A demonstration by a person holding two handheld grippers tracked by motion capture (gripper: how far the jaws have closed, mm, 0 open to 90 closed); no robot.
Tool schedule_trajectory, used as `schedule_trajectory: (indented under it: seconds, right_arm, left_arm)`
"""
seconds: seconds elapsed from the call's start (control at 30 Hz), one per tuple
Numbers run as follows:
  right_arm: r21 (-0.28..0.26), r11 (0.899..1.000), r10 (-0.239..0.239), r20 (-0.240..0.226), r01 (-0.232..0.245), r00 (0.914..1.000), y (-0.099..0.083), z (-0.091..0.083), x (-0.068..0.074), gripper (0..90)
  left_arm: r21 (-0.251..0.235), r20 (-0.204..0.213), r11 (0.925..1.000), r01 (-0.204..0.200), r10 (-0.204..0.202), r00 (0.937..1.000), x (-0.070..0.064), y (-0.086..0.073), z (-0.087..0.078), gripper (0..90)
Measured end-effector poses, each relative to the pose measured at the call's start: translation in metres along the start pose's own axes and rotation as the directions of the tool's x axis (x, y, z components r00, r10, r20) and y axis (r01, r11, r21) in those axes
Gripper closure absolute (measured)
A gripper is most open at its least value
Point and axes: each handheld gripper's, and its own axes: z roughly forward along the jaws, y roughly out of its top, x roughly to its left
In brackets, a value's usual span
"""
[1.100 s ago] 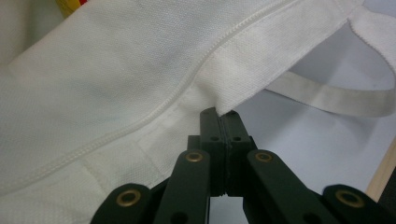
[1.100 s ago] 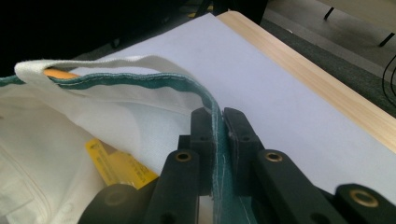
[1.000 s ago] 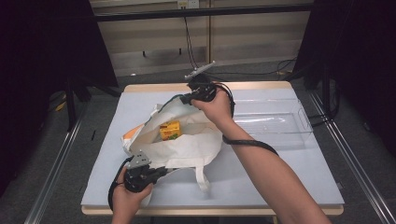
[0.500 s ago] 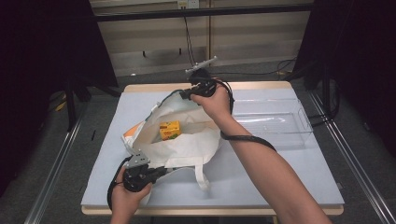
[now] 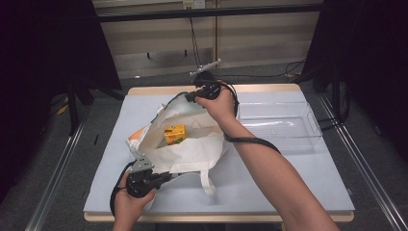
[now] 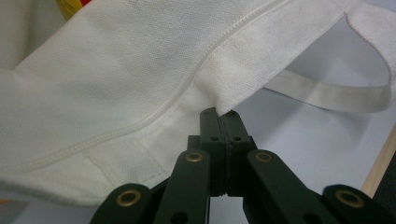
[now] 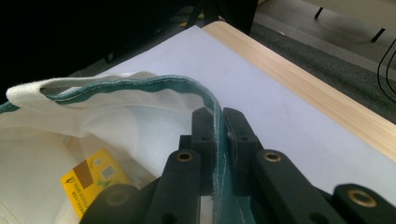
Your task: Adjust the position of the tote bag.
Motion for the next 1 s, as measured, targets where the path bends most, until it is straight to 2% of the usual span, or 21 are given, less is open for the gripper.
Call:
schedule_trajectory:
  seconds: [0.17,0.53,1.0]
  right_arm:
    - [0.008,1.000,0.001,0.007,-0.001,1.0000,-0.002,0.004,-0.003,83.8]
    - [0.003,0.999,0.049,0.007,-0.049,0.9988,-0.011,0.016,-0.012,83.9]
    - [0.024,0.999,0.042,0.014,-0.043,0.9990,-0.012,0.026,-0.015,83.9]
  left_arm:
    - [0.003,0.005,0.9999,-0.010,0.010,0.9999,0.001,0.000,-0.001,90.0]
    - [0.006,0.002,0.9999,-0.010,0.010,0.9999,0.000,-0.001,-0.003,90.0]
    - [0.016,0.005,0.9997,-0.019,0.019,0.9998,-0.001,-0.002,-0.003,90.0]
